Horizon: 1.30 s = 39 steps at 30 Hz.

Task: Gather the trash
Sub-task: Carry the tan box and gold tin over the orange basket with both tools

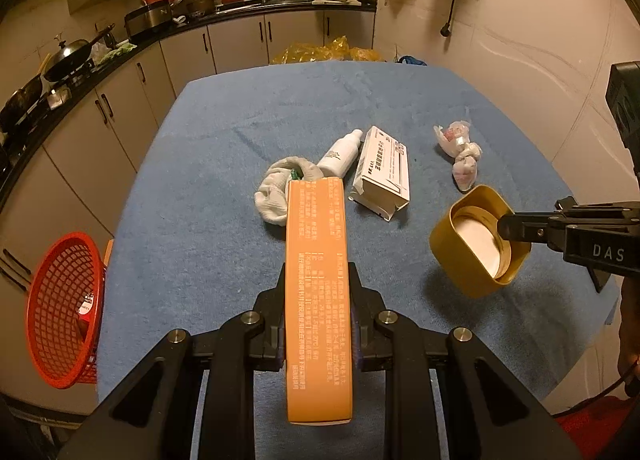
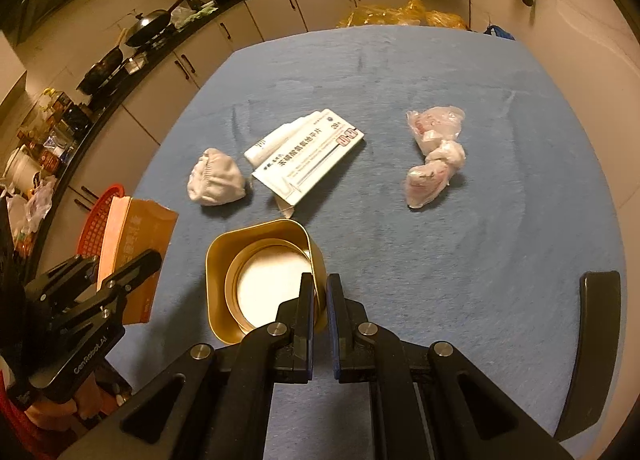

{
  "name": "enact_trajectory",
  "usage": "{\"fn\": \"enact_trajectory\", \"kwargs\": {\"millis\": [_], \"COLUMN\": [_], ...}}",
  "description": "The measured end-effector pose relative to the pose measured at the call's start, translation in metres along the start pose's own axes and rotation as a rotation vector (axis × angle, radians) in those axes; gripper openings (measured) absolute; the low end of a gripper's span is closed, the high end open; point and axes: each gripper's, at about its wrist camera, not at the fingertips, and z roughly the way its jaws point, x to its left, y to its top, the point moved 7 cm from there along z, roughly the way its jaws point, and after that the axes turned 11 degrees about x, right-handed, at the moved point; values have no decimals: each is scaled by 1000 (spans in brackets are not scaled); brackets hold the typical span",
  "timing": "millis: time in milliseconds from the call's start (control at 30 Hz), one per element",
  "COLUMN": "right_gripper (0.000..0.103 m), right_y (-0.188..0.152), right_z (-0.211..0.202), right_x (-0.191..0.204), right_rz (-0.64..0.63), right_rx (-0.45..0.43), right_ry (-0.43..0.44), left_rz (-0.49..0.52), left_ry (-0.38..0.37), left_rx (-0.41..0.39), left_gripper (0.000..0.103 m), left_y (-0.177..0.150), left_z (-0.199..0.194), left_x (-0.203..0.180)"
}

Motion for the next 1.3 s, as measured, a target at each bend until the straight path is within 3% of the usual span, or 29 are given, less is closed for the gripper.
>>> {"fn": "enact_trajectory", "kwargs": {"millis": [1300], "right_gripper": [7], "right_y": [8], "right_z": [11], "right_x": [102], "right_rz": [-190], "right_rx": [5], "right_ry": [49], "left_rz": [-144], "left_ry": [82], "left_rx": [-42], "left_gripper": [22], "left_y": [-38], "left_z": [-37], "left_x": [79]}}
